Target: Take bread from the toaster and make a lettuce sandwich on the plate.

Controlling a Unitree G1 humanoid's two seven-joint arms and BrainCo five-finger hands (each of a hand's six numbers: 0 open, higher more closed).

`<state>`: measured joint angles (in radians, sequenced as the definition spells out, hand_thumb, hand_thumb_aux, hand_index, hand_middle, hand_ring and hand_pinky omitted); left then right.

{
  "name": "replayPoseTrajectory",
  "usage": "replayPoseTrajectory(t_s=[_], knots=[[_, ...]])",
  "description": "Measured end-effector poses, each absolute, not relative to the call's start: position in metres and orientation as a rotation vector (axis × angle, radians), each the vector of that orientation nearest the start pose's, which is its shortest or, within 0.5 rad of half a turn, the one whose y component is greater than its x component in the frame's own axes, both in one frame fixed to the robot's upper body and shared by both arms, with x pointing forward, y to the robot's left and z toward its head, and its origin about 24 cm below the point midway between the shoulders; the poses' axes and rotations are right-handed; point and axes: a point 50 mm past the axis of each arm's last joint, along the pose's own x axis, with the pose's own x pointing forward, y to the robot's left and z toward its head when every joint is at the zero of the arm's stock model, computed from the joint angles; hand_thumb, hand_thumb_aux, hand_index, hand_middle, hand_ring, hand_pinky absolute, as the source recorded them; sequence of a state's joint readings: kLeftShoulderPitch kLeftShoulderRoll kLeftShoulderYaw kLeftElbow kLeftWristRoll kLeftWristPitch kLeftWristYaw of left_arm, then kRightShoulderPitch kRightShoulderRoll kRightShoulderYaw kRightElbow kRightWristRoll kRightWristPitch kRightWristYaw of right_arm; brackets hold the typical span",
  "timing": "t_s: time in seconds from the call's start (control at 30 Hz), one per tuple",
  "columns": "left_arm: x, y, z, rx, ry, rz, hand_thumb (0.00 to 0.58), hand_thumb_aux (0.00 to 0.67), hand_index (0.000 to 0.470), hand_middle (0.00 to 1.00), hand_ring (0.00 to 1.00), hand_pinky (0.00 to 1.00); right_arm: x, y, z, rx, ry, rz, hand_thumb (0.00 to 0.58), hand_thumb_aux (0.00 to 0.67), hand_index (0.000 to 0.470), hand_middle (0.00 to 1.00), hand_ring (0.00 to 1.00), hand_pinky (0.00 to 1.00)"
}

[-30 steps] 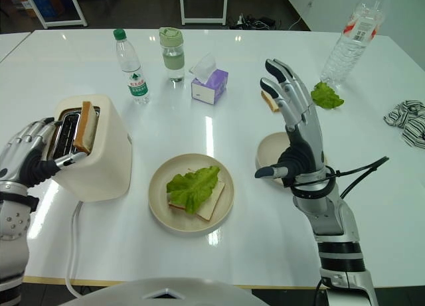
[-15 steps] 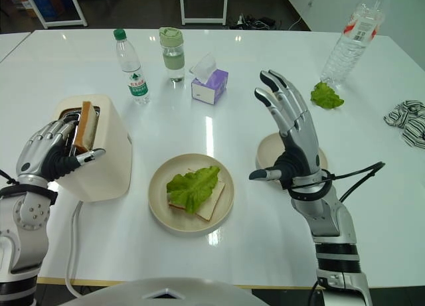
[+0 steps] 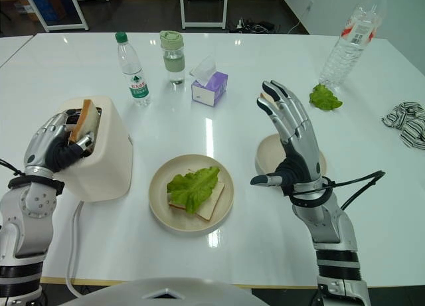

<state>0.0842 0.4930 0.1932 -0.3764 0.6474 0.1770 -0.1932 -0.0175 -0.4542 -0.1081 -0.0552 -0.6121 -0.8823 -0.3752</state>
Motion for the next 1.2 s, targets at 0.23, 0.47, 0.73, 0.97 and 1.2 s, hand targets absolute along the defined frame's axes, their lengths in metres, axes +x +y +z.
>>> replayPoseTrajectory(t_s=[0.23, 0.47, 0.73, 0.97, 1.2], knots=[[0.226, 0.253, 0.137, 1.062, -0.107, 0.101, 0.580, 0.670, 0.470, 0.91, 0.91, 0.91, 0.217, -0.194, 0.134, -0.875, -1.022, 0.047, 0.000, 0.000, 0.000, 0.00, 0.00, 0.00], [0.227, 0.257, 0.151, 1.031, -0.216, 0.182, 0.580, 0.670, 0.470, 1.00, 1.00, 1.00, 0.219, -0.195, 0.129, -0.873, -1.005, 0.045, 0.000, 0.000, 0.000, 0.00, 0.00, 0.00], [0.226, 0.279, 0.188, 1.142, -0.415, 0.441, 0.580, 0.670, 0.470, 1.00, 1.00, 1.00, 0.219, -0.194, 0.127, -0.872, -0.999, 0.046, 0.000, 0.000, 0.000, 0.00, 0.00, 0.00], [0.224, 0.275, 0.216, 1.140, -0.578, 0.486, 0.580, 0.670, 0.470, 1.00, 1.00, 1.00, 0.222, -0.192, 0.128, -0.865, -1.009, 0.048, 0.000, 0.000, 0.000, 0.00, 0.00, 0.00], [0.237, 0.245, 0.203, 0.912, -0.556, 0.234, 0.580, 0.670, 0.470, 1.00, 1.00, 1.00, 0.227, -0.192, 0.126, -0.857, -1.000, 0.044, 0.000, 0.000, 0.000, 0.00, 0.00, 0.00]])
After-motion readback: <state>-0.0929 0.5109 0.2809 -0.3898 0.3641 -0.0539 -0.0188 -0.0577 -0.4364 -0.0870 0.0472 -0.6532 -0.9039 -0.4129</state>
